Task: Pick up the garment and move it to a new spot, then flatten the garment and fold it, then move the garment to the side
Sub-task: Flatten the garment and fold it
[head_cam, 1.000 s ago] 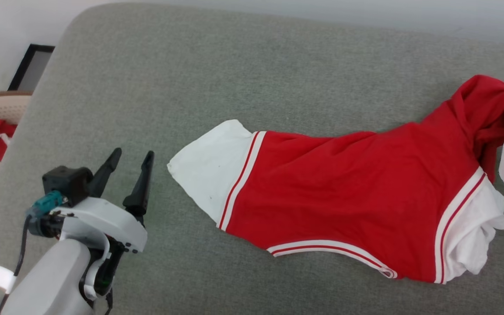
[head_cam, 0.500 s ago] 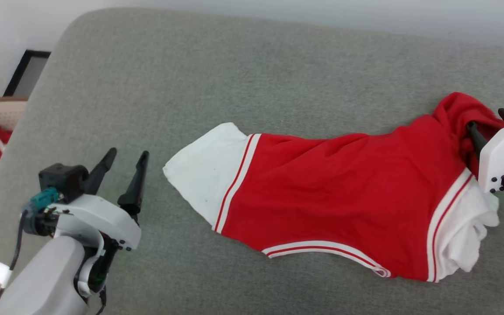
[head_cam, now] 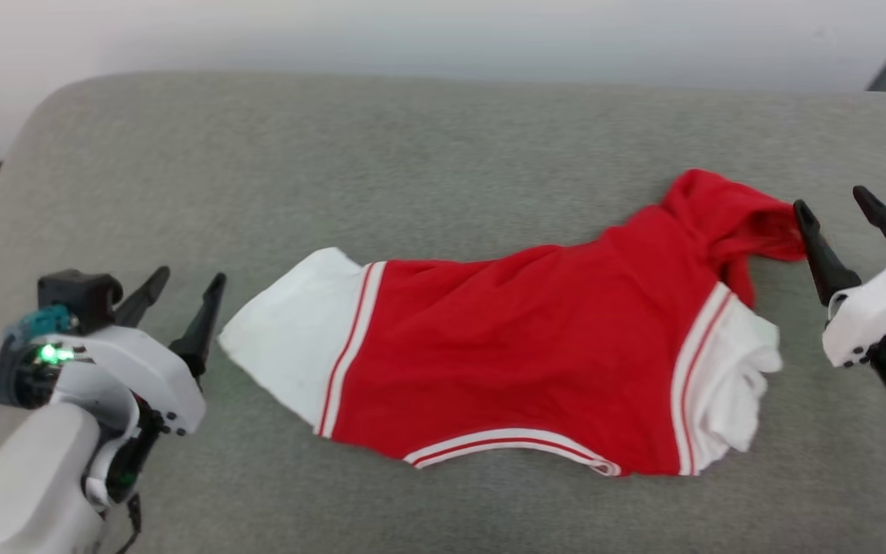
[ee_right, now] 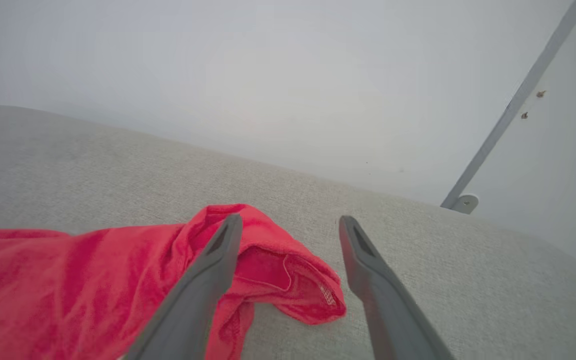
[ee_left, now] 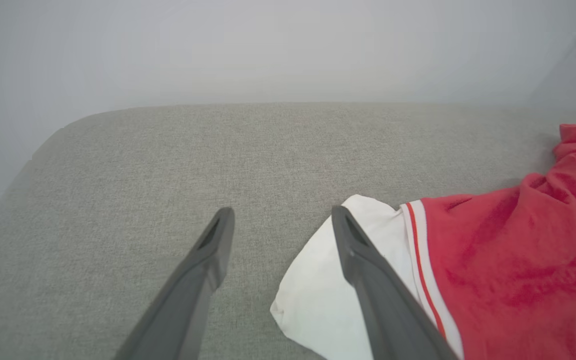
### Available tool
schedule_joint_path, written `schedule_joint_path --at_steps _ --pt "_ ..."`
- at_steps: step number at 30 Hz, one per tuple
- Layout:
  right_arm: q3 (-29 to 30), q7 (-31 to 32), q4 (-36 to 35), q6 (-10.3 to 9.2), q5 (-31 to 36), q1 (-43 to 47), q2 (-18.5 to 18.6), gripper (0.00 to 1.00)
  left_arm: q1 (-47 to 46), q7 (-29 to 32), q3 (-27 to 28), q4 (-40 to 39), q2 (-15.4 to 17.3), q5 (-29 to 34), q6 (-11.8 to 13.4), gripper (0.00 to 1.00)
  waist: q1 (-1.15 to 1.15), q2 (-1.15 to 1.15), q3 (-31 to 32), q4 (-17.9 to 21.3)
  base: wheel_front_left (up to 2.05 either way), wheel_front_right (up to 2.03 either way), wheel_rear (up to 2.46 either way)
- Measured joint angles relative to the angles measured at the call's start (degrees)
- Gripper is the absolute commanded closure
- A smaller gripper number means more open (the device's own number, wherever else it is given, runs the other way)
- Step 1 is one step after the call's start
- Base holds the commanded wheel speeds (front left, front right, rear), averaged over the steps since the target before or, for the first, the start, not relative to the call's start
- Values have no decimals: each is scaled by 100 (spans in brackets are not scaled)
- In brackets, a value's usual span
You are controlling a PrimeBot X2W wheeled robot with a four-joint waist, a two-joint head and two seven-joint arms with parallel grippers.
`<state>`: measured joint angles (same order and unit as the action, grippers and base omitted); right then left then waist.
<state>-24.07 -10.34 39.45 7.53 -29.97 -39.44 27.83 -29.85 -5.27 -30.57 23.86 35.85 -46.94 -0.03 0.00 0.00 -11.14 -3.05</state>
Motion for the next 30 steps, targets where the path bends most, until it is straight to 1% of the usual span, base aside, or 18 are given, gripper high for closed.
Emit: schedule_joint_path --at_steps 2,5,11,13,16,19,21,24,30 --pt "140 -112 -201 0 -35 190 -44 0 -51 248 -37 81 62 -46 -16 0 0 0 34 119 0 0 0" --pt "359 -236 -545 0 -10 526 -120 0 -155 690 -100 221 131 -166 -118 0 0 0 79 293 0 0 0" --pt "967 -336 -1250 0 222 1223 -354 0 -342 1720 -182 631 241 -527 -246 0 0 0 154 588 0 0 0" --pt "1185 -328 -1492 0 304 1479 -469 0 -417 2143 -214 795 248 -713 -256 0 0 0 187 662 0 0 0" --pt "1479 -212 -1852 0 483 1802 -601 0 -502 2748 -314 1024 305 -827 -277 0 0 0 234 753 0 0 0" --pt "1730 -27 -2206 0 609 2061 -716 0 -603 3220 -419 1185 376 -872 -302 0 0 0 274 821 0 0 0" --pt "1872 93 -2428 0 688 2201 -792 0 -665 3381 -456 1290 410 -881 -301 0 0 0 288 857 0 0 0" --pt "2053 269 -2744 0 771 2384 -918 0 -716 3438 -512 1481 428 -839 -308 0 0 0 291 900 0 0 0" --pt "2343 593 -3254 0 882 2699 -1101 0 -815 3499 -593 1934 289 -850 -403 0 0 0 213 934 0 0 0"
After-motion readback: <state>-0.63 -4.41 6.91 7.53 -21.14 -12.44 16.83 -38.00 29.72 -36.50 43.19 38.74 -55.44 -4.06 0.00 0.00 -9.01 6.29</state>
